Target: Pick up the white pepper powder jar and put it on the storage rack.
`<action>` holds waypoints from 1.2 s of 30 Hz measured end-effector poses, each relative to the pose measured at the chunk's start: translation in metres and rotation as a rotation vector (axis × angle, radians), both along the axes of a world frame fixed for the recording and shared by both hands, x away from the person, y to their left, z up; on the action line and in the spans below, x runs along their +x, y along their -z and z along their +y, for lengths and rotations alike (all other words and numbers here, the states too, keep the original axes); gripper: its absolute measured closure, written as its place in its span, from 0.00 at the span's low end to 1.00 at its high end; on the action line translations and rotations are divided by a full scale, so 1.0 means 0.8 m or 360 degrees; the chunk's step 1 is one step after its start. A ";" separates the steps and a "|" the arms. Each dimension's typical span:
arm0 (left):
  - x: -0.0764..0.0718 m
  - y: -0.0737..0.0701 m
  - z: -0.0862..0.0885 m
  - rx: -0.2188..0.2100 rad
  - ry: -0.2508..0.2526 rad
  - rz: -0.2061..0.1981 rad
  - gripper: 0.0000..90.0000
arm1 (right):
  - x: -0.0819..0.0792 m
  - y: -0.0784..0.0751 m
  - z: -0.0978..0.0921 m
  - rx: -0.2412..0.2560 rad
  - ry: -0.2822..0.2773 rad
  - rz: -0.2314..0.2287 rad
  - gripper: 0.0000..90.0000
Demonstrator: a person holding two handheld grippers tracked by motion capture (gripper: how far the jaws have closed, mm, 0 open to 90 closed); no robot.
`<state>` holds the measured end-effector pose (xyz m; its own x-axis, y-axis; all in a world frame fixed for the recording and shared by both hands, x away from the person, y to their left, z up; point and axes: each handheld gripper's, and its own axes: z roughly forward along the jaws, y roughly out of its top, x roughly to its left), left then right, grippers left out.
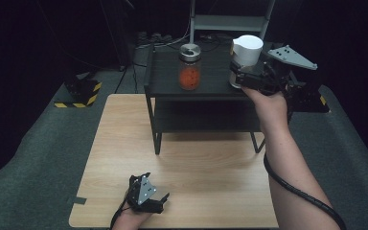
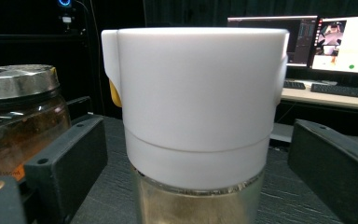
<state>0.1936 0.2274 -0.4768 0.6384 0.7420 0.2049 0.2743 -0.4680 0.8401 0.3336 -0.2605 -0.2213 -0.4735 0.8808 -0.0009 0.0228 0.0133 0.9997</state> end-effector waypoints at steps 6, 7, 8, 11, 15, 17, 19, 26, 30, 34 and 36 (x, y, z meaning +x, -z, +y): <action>0.000 0.000 0.000 -0.0002 0.0000 0.0002 0.01 | -0.008 0.001 -0.002 -0.0010 0.0012 -0.0008 0.00; 0.001 0.000 0.000 -0.0001 -0.0001 0.0003 0.01 | -0.010 0.001 -0.002 -0.0006 0.0010 -0.0010 0.00; 0.001 0.000 0.000 0.0001 -0.0001 0.0003 0.01 | -0.011 0.001 -0.003 -0.0003 0.0009 -0.0012 0.00; 0.001 -0.001 -0.001 0.0005 -0.0001 0.0005 0.01 | -0.016 0.001 -0.005 -0.0007 0.0005 -0.0006 0.00; 0.000 -0.001 -0.002 0.0011 -0.0003 0.0002 0.01 | -0.024 0.002 -0.008 -0.0015 -0.0011 -0.0009 0.00; 0.000 -0.001 -0.002 0.0014 -0.0003 0.0001 0.01 | -0.029 0.004 -0.011 -0.0011 -0.0028 -0.0011 0.00; -0.001 0.000 -0.002 0.0015 -0.0004 -0.0001 0.01 | -0.035 0.006 -0.012 -0.0022 -0.0036 -0.0015 0.00; -0.003 0.001 -0.004 0.0014 -0.0016 -0.0019 0.01 | -0.053 0.019 -0.016 -0.0054 -0.0076 -0.0037 0.00; -0.004 0.001 -0.004 0.0021 -0.0017 -0.0026 0.01 | -0.062 0.028 -0.018 -0.0066 -0.0075 -0.0043 0.00; -0.005 0.001 -0.005 0.0025 -0.0019 -0.0029 0.01 | -0.070 0.039 -0.018 -0.0100 -0.0063 -0.0064 0.00; -0.005 0.002 -0.005 0.0028 -0.0017 -0.0033 0.01 | -0.075 0.045 -0.020 -0.0100 -0.0067 -0.0076 0.00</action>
<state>0.1893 0.2236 -0.4781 0.6258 0.7450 0.2311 0.2618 -0.4797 0.8374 0.2738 -0.2768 -0.2574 -0.5084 0.8574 -0.0791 -0.0267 0.0762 0.9967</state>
